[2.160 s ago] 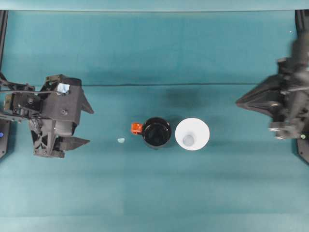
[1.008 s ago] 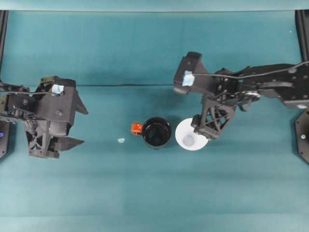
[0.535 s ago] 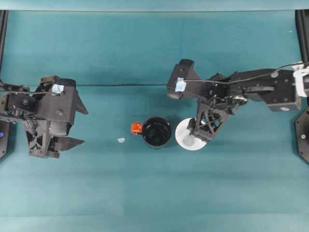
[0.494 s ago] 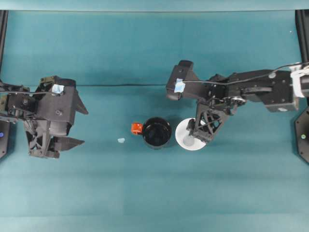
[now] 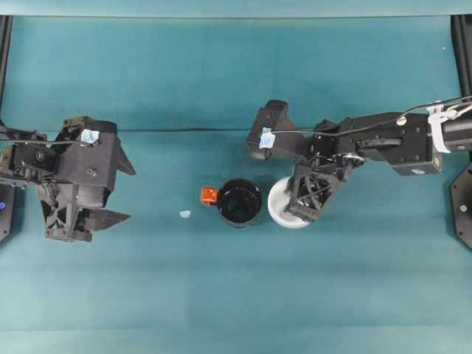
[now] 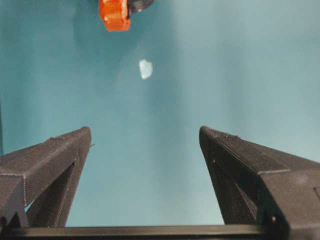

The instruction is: Put the paper cup into the moved red handle cup holder.

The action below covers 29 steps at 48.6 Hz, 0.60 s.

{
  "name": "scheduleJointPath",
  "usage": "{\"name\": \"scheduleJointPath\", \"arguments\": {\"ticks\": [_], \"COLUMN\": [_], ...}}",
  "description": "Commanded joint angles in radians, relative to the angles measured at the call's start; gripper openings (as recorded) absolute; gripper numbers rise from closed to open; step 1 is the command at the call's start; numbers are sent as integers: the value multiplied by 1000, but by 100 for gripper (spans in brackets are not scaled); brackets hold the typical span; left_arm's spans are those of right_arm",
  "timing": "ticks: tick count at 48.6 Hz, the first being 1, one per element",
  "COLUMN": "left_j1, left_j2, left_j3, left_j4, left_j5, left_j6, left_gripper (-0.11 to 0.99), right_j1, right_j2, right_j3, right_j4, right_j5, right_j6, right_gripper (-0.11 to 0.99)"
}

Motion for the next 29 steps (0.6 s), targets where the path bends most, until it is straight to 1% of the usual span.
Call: {"name": "scheduleJointPath", "arguments": {"ticks": [1,7,11,14,17,22,25,26,29], "left_j1": [0,-2,-2,0,-2,-2,-3,-2,-2], "left_j2": [-3,-5,-5,-5,-3,-5,-3,-5,-3], "left_j3": [-11,-11,-9,-9,-9,-8,-8,-6,-6], "left_j4": [2,2,2,2,2,2,2,2,2], "left_j5": [-5,-9,-12,-14,-14,-14,-14,-14,-14], "left_j6": [-6,-29,-35,-37,-40,-48,-52,-52,-54], "left_gripper": [95,95,95,95,95,95,95,95,95], "right_j1": [9,15,15,15,15,8,2,-3,-15], "right_j2": [-5,-6,-12,-21,-40,-81,-109,-118,-143], "right_j3": [-18,-31,-46,-61,-86,-138,-178,-192,-249], "right_j4": [0,0,3,2,2,-2,-3,-2,-3], "right_j5": [-5,3,25,57,104,209,268,285,337], "right_j6": [8,8,8,8,8,3,-2,-2,0], "right_gripper": [-3,-10,-10,-10,-11,-11,-11,-11,-11]}}
